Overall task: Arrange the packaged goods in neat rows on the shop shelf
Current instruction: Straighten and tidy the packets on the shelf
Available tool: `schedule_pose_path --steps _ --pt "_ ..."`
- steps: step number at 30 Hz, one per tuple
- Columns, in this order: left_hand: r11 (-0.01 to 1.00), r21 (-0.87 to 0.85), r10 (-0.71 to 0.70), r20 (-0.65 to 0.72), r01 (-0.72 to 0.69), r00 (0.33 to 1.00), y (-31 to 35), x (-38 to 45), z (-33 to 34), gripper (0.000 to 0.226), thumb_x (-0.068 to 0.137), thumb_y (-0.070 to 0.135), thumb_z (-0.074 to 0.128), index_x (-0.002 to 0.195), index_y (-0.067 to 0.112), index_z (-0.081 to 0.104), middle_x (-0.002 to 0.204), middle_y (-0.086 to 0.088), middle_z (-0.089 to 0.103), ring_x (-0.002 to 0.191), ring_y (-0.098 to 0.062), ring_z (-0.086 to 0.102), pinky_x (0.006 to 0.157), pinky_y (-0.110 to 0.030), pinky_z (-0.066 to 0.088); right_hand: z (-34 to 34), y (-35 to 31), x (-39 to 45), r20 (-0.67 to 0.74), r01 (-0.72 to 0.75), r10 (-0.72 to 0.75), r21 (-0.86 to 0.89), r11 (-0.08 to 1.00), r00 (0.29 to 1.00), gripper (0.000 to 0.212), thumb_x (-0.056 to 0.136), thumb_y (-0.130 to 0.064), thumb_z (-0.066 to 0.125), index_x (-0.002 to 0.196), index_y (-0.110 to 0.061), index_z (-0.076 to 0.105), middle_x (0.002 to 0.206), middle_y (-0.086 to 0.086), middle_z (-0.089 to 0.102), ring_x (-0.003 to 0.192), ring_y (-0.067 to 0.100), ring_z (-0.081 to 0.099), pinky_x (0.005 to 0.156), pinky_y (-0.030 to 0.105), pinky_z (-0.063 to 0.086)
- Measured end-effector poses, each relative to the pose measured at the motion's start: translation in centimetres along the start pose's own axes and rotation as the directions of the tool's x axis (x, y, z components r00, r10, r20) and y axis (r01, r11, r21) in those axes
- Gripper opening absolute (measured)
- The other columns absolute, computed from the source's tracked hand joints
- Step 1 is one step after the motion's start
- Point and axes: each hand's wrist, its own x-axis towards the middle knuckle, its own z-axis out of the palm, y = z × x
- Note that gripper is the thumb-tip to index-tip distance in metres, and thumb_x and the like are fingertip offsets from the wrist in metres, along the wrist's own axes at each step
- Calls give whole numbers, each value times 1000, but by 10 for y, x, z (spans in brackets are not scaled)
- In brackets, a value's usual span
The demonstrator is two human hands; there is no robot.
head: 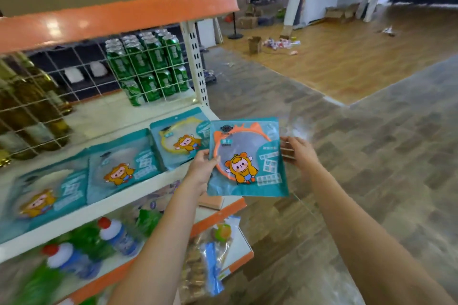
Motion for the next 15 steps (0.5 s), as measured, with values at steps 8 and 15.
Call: schedule_pose_path --steps 8,15 --pt "994 -106 11 -208 -34 978 11 -8 -83 19 95 9 54 113 12 50 93 -5 63 83 -22 62 71 -38 54 86 -17 8 164 302 -256 -401 865 953 19 98 -22 46 102 -14 63 107 6 67 97 20 62 83 34 49" --pt "982 -187 -78 -338 14 938 3 -12 -134 21 94 10 56 114 13 52 88 -6 65 76 -21 63 66 -38 54 142 -11 -9 313 420 -282 -606 676 907 30 100 -28 41 115 -11 60 104 5 63 81 16 52 59 26 35"
